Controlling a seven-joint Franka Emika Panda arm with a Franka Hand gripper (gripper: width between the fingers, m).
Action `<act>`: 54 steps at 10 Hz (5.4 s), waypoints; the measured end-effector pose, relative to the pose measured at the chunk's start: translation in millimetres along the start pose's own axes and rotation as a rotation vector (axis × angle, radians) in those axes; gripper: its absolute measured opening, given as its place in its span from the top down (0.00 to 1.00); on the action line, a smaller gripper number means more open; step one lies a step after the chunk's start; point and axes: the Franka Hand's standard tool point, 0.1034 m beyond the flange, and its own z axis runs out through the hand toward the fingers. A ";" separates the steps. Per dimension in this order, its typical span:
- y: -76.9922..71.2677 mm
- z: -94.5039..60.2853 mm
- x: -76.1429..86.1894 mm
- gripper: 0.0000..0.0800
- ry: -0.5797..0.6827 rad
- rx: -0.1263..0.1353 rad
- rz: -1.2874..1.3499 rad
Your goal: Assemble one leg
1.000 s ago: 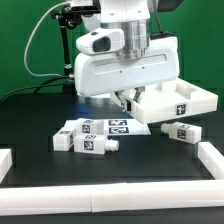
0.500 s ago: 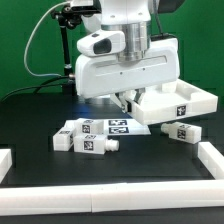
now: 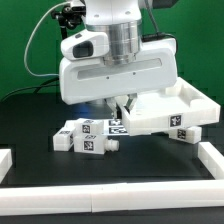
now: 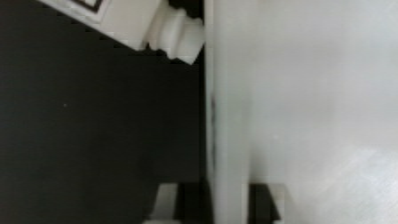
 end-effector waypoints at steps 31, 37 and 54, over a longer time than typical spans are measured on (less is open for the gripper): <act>49.5 30.0 72.2 0.29 -0.045 -0.027 0.230; 55.8 -4.1 50.9 0.19 -0.107 -0.013 0.245; 112.3 23.7 -67.0 0.19 -0.691 0.043 0.301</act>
Offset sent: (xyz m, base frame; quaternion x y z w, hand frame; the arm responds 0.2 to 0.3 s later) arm 0.0470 -0.0538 0.0149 -0.0054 -0.0623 0.1208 0.9907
